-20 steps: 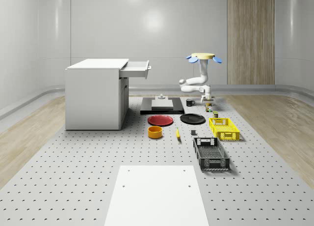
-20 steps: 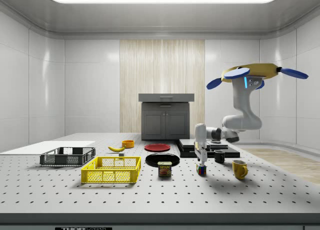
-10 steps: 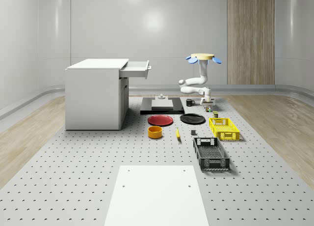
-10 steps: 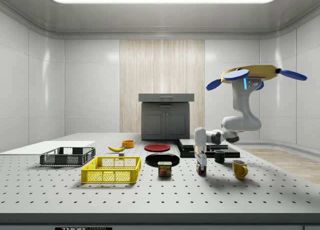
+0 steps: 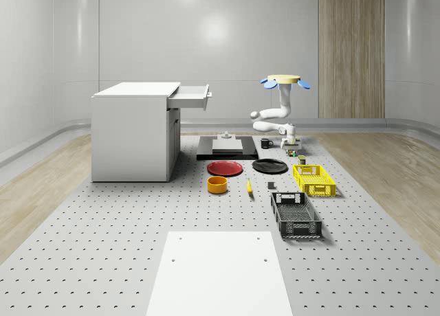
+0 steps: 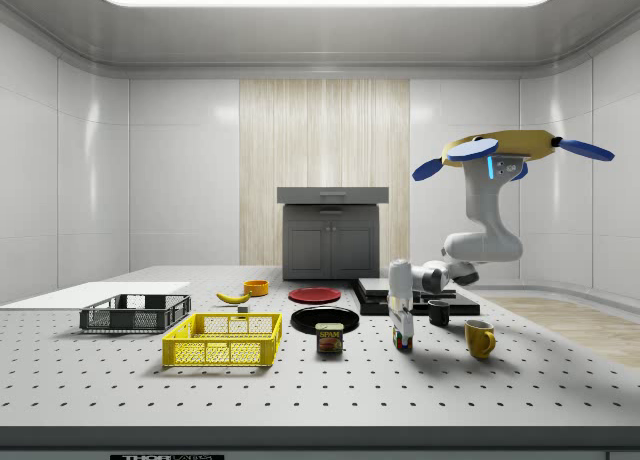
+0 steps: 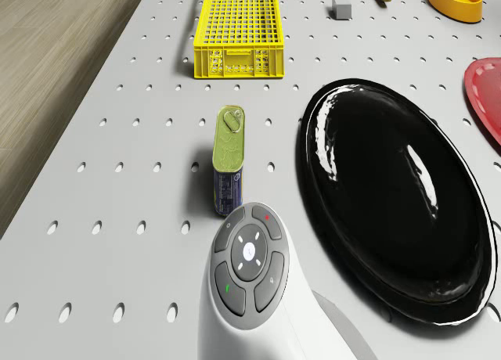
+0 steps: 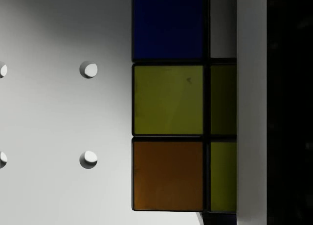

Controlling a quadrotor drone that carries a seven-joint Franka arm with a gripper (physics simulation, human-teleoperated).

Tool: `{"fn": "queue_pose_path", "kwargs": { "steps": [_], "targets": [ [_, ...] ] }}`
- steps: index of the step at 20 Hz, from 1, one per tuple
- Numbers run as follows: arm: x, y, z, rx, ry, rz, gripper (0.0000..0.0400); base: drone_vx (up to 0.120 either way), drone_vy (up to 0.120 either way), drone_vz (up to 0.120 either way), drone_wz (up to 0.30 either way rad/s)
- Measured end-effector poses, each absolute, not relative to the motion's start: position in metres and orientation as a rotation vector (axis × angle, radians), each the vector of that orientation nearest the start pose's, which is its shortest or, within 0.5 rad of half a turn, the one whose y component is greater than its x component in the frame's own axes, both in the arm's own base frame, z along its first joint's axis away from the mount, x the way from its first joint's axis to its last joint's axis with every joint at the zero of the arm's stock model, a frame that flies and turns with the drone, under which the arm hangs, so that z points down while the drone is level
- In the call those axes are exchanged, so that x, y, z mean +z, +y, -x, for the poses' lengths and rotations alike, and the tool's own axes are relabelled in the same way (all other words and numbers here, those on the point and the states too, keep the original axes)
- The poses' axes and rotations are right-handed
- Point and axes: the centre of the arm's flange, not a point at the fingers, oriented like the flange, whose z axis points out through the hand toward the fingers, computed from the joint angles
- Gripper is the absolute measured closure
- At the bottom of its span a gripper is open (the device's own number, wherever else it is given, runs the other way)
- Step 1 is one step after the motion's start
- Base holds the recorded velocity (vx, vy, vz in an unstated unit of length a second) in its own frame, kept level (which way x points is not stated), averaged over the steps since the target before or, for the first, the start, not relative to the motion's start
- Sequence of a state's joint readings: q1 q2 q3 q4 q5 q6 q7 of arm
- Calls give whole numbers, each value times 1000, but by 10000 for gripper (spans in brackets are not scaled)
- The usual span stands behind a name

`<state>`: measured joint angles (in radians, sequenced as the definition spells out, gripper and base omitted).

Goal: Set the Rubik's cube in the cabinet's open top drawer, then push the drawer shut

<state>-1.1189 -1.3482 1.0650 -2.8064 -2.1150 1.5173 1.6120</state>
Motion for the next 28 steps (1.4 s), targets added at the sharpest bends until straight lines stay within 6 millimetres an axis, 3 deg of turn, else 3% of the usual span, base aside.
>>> {"fn": "queue_pose_path", "kwargs": {
  "steps": [11, 18, 23, 28],
  "targets": [
    [573, 0, -307, 785, -3, -1, 70, 0, 0, 0, 0],
    [550, 0, -307, 786, -5, -3, 77, 0, 0, 0, 0],
    [533, 0, -307, 786, -6, -5, 79, 0, 0, 120, 0],
    [526, 0, -307, 785, -6, -5, 80, 0, -120, 120, 0]
  ]
}}
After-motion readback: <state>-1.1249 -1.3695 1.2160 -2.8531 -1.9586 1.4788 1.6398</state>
